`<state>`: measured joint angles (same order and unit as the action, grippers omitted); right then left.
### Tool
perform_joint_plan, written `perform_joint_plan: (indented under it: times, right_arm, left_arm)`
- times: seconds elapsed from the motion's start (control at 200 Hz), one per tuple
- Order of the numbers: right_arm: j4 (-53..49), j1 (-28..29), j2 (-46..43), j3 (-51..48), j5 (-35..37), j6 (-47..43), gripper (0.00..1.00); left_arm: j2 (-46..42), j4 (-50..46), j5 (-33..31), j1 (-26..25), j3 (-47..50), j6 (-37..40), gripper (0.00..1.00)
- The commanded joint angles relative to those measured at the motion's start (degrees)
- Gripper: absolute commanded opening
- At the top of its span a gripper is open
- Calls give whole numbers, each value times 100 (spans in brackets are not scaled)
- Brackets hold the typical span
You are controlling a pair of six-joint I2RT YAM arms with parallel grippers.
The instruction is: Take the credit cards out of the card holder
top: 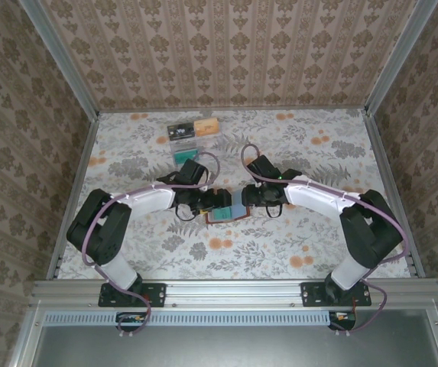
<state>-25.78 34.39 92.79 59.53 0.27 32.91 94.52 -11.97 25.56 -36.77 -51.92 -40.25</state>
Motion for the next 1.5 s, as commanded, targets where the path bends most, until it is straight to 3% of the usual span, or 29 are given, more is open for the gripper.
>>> perform_joint_plan:
  times: [0.0, 0.08, 0.18, 0.255, 0.335, 0.47, 1.04, 1.495]
  right_arm:
    - [81, 69, -286, 135, -162, 161, 53]
    - [146, 166, -383, 218, -199, 172, 47]
    - [286, 276, -364, 328, -422, 228, 35]
    - [396, 326, -198, 443, -698, 336, 32]
    - [484, 394, -11, 556, -880, 408, 27]
    - [777, 428, 300, 590, -1237, 624, 26]
    - [1355, 157, 1161, 361, -2006, 943, 23]
    - [1539, 85, 1440, 156, -2154, 1060, 23]
  left_arm:
    - [-379, -493, -395, 71, -169, 233, 83]
    - [-536, -699, -586, 139, -154, 321, 76]
    - [-614, -764, -675, 205, -126, 371, 57]
    - [-560, -737, -657, 219, -115, 382, 35]
    - [-449, -718, -637, 223, -130, 386, 18]
    - [-239, -593, -553, 223, -107, 367, 6]
    - [345, -406, -482, 215, -27, 308, 2]
    - [413, -475, -521, 206, 2, 272, 0]
